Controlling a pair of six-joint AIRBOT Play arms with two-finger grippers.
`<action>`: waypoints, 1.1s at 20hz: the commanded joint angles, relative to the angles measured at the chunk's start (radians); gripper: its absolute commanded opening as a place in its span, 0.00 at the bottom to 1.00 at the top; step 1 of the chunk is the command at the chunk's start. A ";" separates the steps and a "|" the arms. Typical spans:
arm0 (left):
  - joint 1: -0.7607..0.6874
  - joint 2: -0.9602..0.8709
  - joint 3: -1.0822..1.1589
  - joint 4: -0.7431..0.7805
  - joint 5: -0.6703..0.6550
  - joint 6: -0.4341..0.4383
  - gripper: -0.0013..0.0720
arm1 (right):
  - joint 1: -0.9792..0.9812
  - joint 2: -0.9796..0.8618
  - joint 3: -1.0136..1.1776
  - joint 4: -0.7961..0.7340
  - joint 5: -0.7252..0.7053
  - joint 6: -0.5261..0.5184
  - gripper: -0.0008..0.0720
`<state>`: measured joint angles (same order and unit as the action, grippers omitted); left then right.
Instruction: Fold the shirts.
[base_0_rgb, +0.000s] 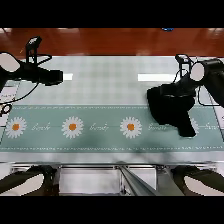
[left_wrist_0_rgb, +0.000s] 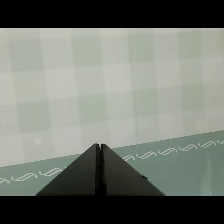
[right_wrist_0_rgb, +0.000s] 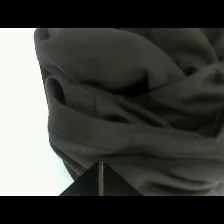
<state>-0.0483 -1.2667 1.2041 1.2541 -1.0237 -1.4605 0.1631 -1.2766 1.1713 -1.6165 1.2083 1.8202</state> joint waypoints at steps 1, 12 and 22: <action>0.000 0.000 0.001 0.000 0.004 0.000 0.04 | 0.001 0.000 0.000 -0.018 -0.071 0.000 0.04; 0.061 0.106 0.077 0.003 -0.011 -0.007 0.71 | -0.075 0.122 0.130 -0.297 0.026 -0.005 0.58; 0.021 0.244 -0.334 -0.028 0.048 -0.028 0.71 | -0.270 -0.185 -0.062 0.045 -0.164 -0.031 0.58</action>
<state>-0.0242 -1.0355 0.9329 1.2320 -0.9806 -1.4754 -0.0799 -1.3621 1.1271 -1.6634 1.0935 1.8065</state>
